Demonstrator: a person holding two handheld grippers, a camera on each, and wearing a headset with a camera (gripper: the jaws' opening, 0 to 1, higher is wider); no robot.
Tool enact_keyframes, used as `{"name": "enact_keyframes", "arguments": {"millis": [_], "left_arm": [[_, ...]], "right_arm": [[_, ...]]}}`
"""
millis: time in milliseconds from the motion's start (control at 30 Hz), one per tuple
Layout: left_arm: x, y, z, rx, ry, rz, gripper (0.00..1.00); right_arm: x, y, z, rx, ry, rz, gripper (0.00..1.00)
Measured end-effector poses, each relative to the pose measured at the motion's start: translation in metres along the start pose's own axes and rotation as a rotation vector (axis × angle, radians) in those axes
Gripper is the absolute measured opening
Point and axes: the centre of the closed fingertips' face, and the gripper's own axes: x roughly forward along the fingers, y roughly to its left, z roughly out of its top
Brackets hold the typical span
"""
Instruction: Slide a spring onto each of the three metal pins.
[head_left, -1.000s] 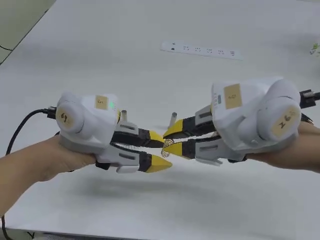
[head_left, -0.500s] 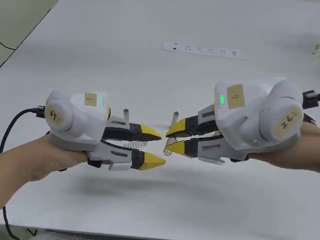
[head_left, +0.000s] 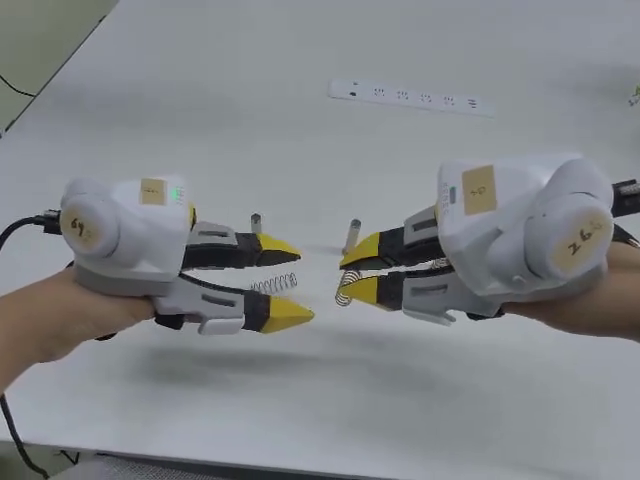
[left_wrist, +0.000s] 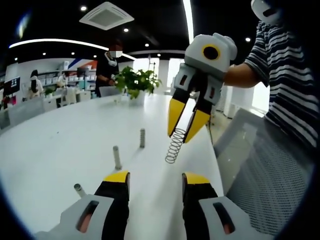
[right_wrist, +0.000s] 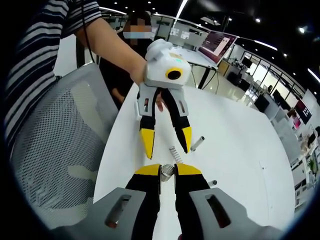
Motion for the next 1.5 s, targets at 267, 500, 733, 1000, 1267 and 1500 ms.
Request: {"name": "enact_keyframes", "arguments": {"millis": [267, 500, 733, 1000, 1267, 1500], "left_arm": [[-0.015, 0.008, -0.001, -0.018, -0.026, 0.052, 0.38], [-0.028, 0.015, -0.004, -0.036, -0.033, 0.091, 0.43], [-0.038, 0.019, -0.006, -0.058, -0.046, 0.127, 0.55], [-0.046, 0.019, -0.015, -0.080, -0.041, 0.144, 0.73], [-0.055, 0.023, -0.019, -0.096, -0.044, 0.174, 0.86], [-0.057, 0.028, -0.017, -0.105, -0.067, 0.202, 0.95]], "right_arm": [[-0.001, -0.002, -0.003, 0.006, 0.005, -0.012, 0.07], [-0.002, -0.004, -0.003, 0.006, 0.003, -0.019, 0.07], [-0.002, -0.007, -0.004, 0.007, 0.004, -0.027, 0.07], [-0.003, -0.009, -0.005, 0.010, 0.007, -0.036, 0.07], [-0.003, -0.011, -0.007, 0.018, 0.009, -0.043, 0.07], [-0.001, -0.012, -0.012, 0.026, 0.024, -0.033, 0.07]]}}
